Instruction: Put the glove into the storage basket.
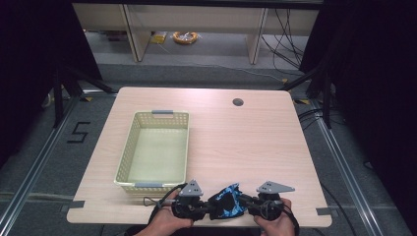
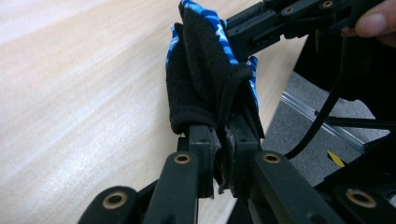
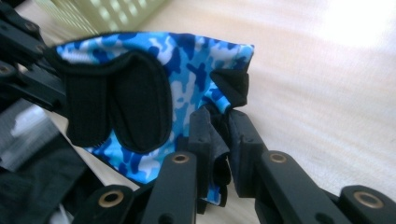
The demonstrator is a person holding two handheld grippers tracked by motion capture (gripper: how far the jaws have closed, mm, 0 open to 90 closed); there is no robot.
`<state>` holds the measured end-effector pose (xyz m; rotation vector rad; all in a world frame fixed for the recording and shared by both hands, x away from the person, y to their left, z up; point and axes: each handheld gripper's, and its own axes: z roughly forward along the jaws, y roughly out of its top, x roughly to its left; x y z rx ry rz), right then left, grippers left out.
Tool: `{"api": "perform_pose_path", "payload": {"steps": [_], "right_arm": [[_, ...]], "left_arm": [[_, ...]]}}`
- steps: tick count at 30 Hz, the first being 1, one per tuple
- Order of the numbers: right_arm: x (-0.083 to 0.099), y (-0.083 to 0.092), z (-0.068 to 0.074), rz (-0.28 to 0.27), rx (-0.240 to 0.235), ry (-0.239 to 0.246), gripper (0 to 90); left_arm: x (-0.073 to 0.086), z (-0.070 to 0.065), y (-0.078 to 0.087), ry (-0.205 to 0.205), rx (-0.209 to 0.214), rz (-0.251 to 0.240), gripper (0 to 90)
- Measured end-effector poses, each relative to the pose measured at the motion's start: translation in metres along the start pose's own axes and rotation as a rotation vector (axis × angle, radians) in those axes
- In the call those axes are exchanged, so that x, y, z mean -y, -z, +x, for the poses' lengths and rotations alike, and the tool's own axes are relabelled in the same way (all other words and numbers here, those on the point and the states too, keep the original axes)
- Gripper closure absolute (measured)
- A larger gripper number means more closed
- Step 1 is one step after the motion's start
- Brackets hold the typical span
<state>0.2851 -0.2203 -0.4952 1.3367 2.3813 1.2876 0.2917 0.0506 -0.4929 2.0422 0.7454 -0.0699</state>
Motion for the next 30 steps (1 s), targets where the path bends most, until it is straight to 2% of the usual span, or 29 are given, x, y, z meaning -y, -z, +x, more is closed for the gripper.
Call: {"api": "perform_pose_path", "payload": {"steps": [1,2,3,4,5,6,7,8,9,10,12,13,14,15,16,17,18,19,20,22,25,26,27,28,29,30], "right_arm": [[-0.001,0.004,0.002,-0.019,-0.005,-0.01,81.5],[-0.001,0.006,0.005,-0.017,-0.009,-0.043,81.5],[-0.002,0.009,0.009,-0.032,-0.021,-0.058,81.5],[-0.004,0.011,0.009,-0.048,-0.007,-0.008,81.5],[-0.005,0.012,0.014,-0.052,-0.012,-0.04,81.5],[-0.008,0.014,0.013,-0.068,-0.012,0.004,81.5],[-0.011,0.016,0.018,-0.074,-0.02,-0.019,81.5],[-0.014,0.017,0.017,-0.093,-0.021,0.015,81.5],[-0.016,0.019,0.023,-0.093,-0.04,-0.028,81.5],[-0.019,0.02,0.022,-0.103,-0.049,0.006,81.5],[-0.026,0.025,0.028,-0.121,-0.056,0.011,81.6],[-0.029,0.026,0.031,-0.143,-0.075,0.014,81.6],[-0.031,0.027,0.033,-0.15,-0.069,0.031,81.6],[-0.037,0.029,0.038,-0.161,-0.082,0.028,81.6],[-0.04,0.031,0.04,-0.15,-0.076,0.031,81.6],[-0.044,0.031,0.043,-0.156,-0.082,0.029,81.6],[-0.047,0.03,0.043,-0.173,-0.08,0.051,81.6],[-0.051,0.031,0.045,-0.158,-0.079,0.061,81.7],[-0.056,0.03,0.047,-0.161,-0.089,0.052,81.6],[-0.066,0.027,0.047,-0.163,-0.102,0.075,81.7],[-0.081,0.021,0.053,-0.148,-0.096,0.096,81.7],[-0.085,0.019,0.053,-0.146,-0.105,0.112,81.7],[-0.089,0.017,0.056,-0.14,-0.114,0.101,81.7],[-0.095,0.014,0.057,-0.142,-0.116,0.12,81.7],[-0.099,0.012,0.061,-0.132,-0.122,0.098,81.7],[-0.104,0.009,0.06,-0.135,-0.119,0.124,81.7]], "left_arm": [[-0.001,-0.001,0.003,-0.005,0.004,-0.005,82.9],[-0.005,-0.002,0.007,-0.026,0.01,-0.015,82.9],[-0.007,-0.002,0.011,-0.016,0.008,-0.02,82.9],[-0.008,-0.002,0.014,-0.014,0.007,-0.025,83.0],[-0.009,-0.002,0.019,-0.019,0.0,-0.027,82.9],[-0.011,-0.001,0.023,-0.024,0.004,-0.037,83.0],[-0.013,0.001,0.027,-0.034,0.01,-0.039,83.0],[-0.015,0.002,0.031,-0.034,0.006,-0.038,83.0],[-0.016,0.003,0.035,-0.027,0.001,-0.038,83.0],[-0.019,0.006,0.042,-0.034,-0.001,-0.042,83.0],[-0.023,0.007,0.05,-0.019,-0.006,-0.055,83.0],[-0.025,0.007,0.053,-0.023,-0.006,-0.061,83.0],[-0.029,0.008,0.059,-0.02,-0.013,-0.071,83.0],[-0.03,0.009,0.062,-0.021,-0.012,-0.071,83.1],[-0.032,0.01,0.066,-0.016,-0.012,-0.079,83.1],[-0.034,0.012,0.069,-0.037,-0.007,-0.07,83.1],[-0.036,0.013,0.072,-0.028,-0.012,-0.075,83.0],[-0.038,0.015,0.075,-0.014,-0.014,-0.088,83.0],[-0.04,0.018,0.079,-0.017,-0.022,-0.078,83.1],[-0.043,0.025,0.084,0.002,-0.013,-0.088,83.0],[-0.046,0.032,0.093,0.023,-0.039,-0.087,83.0],[-0.048,0.036,0.097,0.012,-0.038,-0.082,83.0],[-0.049,0.039,0.102,0.019,-0.049,-0.087,83.0],[-0.05,0.043,0.106,0.02,-0.044,-0.082,83.0],[-0.051,0.046,0.11,0.029,-0.052,-0.084,83.0],[-0.052,0.048,0.113,0.032,-0.051,-0.089,83.0]]}}
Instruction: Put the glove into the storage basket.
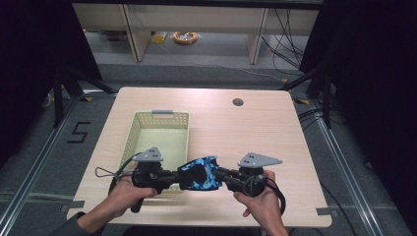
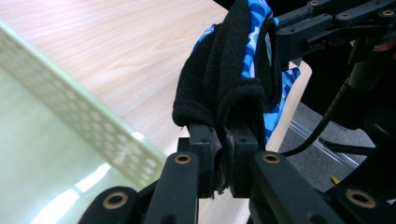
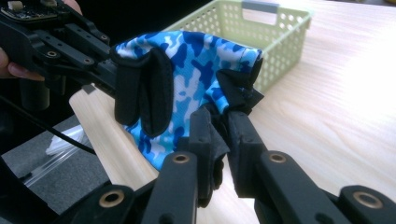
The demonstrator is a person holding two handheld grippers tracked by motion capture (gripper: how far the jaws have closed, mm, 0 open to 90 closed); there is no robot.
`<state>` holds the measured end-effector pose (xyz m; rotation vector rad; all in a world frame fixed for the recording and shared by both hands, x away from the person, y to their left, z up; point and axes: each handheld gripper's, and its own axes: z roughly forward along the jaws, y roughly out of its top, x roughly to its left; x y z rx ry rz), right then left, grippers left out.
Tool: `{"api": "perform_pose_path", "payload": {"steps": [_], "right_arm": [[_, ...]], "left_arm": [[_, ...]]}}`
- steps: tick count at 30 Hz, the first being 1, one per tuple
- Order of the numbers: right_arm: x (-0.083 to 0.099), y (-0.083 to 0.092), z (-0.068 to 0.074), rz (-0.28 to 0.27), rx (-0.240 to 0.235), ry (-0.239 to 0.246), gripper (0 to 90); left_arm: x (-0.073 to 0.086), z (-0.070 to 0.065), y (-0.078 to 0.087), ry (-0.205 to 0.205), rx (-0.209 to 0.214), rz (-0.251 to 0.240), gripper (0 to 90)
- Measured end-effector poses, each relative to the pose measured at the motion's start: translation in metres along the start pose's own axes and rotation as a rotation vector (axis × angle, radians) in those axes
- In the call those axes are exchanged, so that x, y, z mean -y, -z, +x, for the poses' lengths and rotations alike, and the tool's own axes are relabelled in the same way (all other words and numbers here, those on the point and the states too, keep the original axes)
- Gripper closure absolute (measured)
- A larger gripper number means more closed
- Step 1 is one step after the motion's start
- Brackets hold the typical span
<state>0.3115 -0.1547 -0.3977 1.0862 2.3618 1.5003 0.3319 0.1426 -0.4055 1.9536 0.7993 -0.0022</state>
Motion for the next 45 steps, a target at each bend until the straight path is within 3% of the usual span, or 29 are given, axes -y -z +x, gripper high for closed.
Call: {"api": "perform_pose_path", "payload": {"steps": [2,4,5,9,13,15,17,19,22,24,27,29,30,45], "right_arm": [[-0.008,-0.007,0.002,-0.004,-0.01,0.001,81.8],[-0.017,-0.015,0.003,0.009,-0.024,0.034,81.8],[-0.02,-0.018,0.006,0.006,-0.023,0.023,81.9],[-0.035,-0.034,0.013,0.025,-0.023,0.059,81.9],[-0.044,-0.051,0.017,0.046,-0.045,0.048,81.9],[-0.045,-0.058,0.018,0.053,-0.045,0.041,81.9],[-0.047,-0.066,0.017,0.053,-0.049,0.074,81.9],[-0.048,-0.073,0.019,0.065,-0.053,0.047,81.9],[-0.051,-0.082,0.021,0.083,-0.058,0.044,81.9],[-0.052,-0.09,0.021,0.081,-0.066,0.068,81.9],[-0.053,-0.098,0.022,0.097,-0.069,0.051,81.9],[-0.053,-0.103,0.022,0.1,-0.06,0.08,81.9],[-0.052,-0.104,0.023,0.105,-0.059,0.053,81.9],[-0.048,-0.133,0.027,0.172,-0.067,0.051,81.8]], "left_arm": [[-0.002,0.007,0.009,-0.017,-0.01,-0.005,83.1],[-0.003,0.012,0.016,-0.011,-0.025,-0.009,83.1],[-0.004,0.016,0.02,-0.014,-0.024,-0.005,83.1],[-0.005,0.03,0.034,0.004,-0.053,-0.01,83.0],[-0.003,0.042,0.043,0.021,-0.074,-0.005,82.9],[-0.001,0.047,0.045,0.026,-0.079,0.001,82.9],[0.0,0.052,0.049,0.03,-0.076,0.018,82.9],[0.002,0.057,0.051,0.037,-0.095,0.017,82.8],[0.003,0.065,0.054,0.055,-0.105,0.031,82.7],[0.005,0.068,0.056,0.062,-0.118,0.038,82.7],[0.007,0.073,0.058,0.07,-0.118,0.045,82.7],[0.009,0.075,0.059,0.071,-0.123,0.053,82.7],[0.01,0.077,0.06,0.076,-0.124,0.052,82.8],[0.024,0.095,0.06,0.108,-0.162,0.107,82.7]]}}
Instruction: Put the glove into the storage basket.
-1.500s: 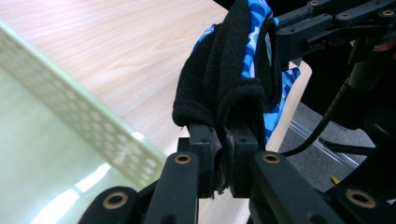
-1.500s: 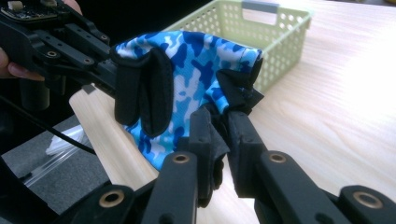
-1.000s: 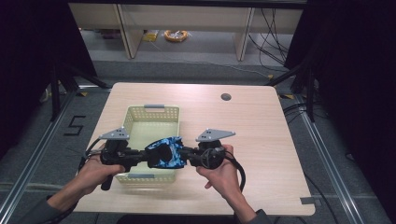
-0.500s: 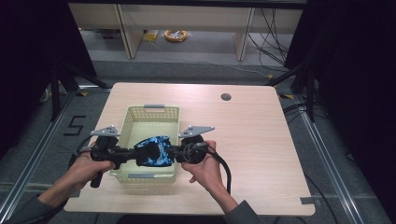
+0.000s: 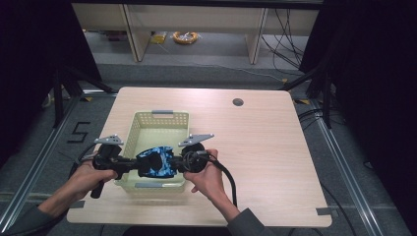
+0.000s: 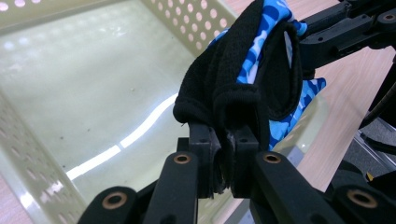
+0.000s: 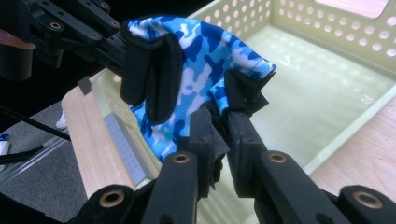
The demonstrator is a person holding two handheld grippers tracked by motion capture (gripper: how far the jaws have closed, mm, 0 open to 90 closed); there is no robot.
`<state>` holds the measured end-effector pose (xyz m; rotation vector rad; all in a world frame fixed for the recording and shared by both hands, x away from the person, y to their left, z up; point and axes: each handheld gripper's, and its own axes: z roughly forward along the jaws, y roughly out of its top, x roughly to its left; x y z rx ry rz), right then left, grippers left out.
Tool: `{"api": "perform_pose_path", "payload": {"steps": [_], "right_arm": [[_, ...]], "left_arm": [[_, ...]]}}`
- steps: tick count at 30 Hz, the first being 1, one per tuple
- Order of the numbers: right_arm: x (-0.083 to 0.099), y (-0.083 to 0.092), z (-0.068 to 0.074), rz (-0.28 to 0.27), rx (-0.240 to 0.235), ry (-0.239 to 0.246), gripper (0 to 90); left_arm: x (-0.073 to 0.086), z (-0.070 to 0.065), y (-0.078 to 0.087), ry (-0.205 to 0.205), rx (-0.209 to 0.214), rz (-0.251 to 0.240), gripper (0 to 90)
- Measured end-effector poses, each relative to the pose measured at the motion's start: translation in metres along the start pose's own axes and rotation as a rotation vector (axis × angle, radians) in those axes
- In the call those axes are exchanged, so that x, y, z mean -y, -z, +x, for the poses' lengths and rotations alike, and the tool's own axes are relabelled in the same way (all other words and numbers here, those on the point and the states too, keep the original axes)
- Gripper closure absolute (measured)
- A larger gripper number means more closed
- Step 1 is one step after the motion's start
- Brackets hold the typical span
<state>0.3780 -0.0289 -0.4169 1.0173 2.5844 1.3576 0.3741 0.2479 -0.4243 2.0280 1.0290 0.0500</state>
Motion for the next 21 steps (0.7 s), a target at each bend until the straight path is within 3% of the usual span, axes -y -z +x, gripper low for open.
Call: {"api": "perform_pose_path", "payload": {"steps": [7,16,17,19,21], "right_arm": [[0.003,-0.013,0.002,0.018,0.007,-0.004,81.8],[0.009,-0.024,0.001,0.086,0.002,-0.019,81.6],[0.01,-0.025,0.0,0.089,0.014,-0.001,81.5],[0.011,-0.026,0.0,0.105,0.02,-0.025,81.5],[0.013,-0.028,0.0,0.092,0.026,-0.011,81.4]], "left_arm": [[0.006,0.008,-0.004,0.014,-0.005,0.029,82.5],[0.011,0.012,-0.014,0.015,-0.009,0.077,82.3],[0.011,0.013,-0.014,0.014,0.006,0.09,82.2],[0.012,0.012,-0.016,0.01,-0.006,0.094,82.2],[0.012,0.012,-0.017,0.007,0.004,0.106,82.0]]}}
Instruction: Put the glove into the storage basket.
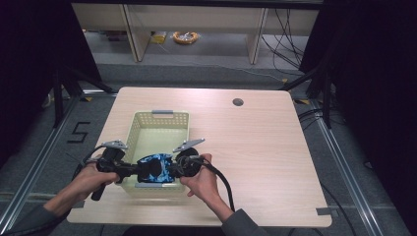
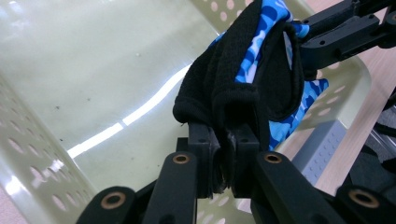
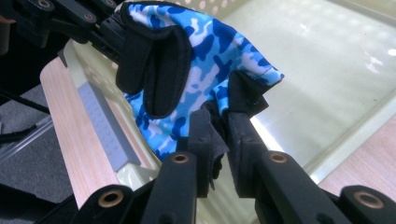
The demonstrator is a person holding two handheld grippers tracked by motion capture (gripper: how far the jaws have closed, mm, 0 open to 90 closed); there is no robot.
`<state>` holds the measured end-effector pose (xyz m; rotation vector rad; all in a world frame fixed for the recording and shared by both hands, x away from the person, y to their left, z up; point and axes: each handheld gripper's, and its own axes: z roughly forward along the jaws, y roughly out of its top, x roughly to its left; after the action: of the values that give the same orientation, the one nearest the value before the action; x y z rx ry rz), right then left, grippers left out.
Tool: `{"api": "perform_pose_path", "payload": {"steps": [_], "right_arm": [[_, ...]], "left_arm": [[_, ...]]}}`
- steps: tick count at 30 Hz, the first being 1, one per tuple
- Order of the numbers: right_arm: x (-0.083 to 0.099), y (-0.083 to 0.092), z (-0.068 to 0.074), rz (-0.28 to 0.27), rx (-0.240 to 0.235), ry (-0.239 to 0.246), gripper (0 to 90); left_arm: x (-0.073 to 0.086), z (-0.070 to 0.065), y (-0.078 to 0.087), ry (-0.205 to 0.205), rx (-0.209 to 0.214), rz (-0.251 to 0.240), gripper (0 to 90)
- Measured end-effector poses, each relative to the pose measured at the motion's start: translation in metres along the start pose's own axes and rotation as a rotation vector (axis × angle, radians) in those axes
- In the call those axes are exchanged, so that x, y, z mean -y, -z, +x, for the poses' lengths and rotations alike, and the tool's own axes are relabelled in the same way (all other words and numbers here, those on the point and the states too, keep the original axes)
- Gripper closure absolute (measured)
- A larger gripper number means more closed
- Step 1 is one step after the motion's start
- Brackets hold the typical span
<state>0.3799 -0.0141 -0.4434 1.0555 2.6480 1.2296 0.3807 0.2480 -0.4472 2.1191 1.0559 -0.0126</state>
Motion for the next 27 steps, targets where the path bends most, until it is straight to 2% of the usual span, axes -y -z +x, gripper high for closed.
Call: {"api": "perform_pose_path", "payload": {"steps": [3,4,5,6,7,8,9,12,14,16,17,21,23,25,27], "right_arm": [[0.001,-0.001,0.001,0.016,0.001,0.001,81.2],[0.001,-0.001,0.0,0.023,0.004,0.016,81.1],[0.001,-0.001,0.002,0.038,0.011,-0.004,81.0],[0.001,-0.001,0.001,0.042,0.013,0.005,80.9],[0.001,-0.002,0.002,0.045,0.012,-0.006,80.8],[0.001,-0.004,0.001,0.038,0.011,0.012,81.0],[0.001,-0.003,0.002,0.056,0.017,0.01,82.3],[0.0,-0.003,0.003,0.043,0.022,0.015,79.6],[-0.001,-0.003,0.005,0.036,0.019,0.013,79.6],[-0.004,-0.001,0.004,-0.005,0.012,0.062,78.9],[-0.005,0.003,0.006,0.003,0.016,0.045,78.4],[-0.006,0.012,0.007,-0.021,-0.001,0.039,77.2],[-0.006,0.018,0.005,-0.036,0.002,0.052,76.4],[-0.005,0.022,0.004,-0.057,0.001,0.036,76.2],[-0.004,0.027,0.002,-0.065,0.003,0.046,75.4]], "left_arm": [[-0.001,-0.002,-0.001,-0.007,-0.014,0.011,82.0],[-0.002,-0.001,-0.001,-0.013,-0.019,0.026,82.0],[-0.001,-0.002,-0.004,-0.01,-0.027,0.014,82.0],[-0.001,-0.002,-0.005,-0.008,-0.029,0.018,82.0],[-0.002,-0.001,-0.004,-0.022,-0.034,0.055,81.9],[-0.001,-0.001,-0.006,-0.01,-0.032,0.044,81.9],[-0.001,0.0,-0.007,-0.015,-0.029,0.055,81.8],[-0.001,-0.001,-0.011,-0.024,-0.037,0.088,81.4],[-0.002,-0.001,-0.013,-0.015,-0.038,0.087,80.6],[-0.004,-0.002,-0.014,-0.023,-0.069,0.091,79.5],[-0.004,-0.002,-0.014,-0.026,-0.069,0.09,78.2],[-0.005,0.001,-0.013,-0.059,-0.085,0.14,75.6],[-0.006,0.001,-0.013,-0.058,-0.092,0.145,74.4],[-0.006,0.001,-0.012,-0.06,-0.107,0.146,73.3],[-0.006,0.0,-0.012,-0.053,-0.115,0.14,72.4]]}}
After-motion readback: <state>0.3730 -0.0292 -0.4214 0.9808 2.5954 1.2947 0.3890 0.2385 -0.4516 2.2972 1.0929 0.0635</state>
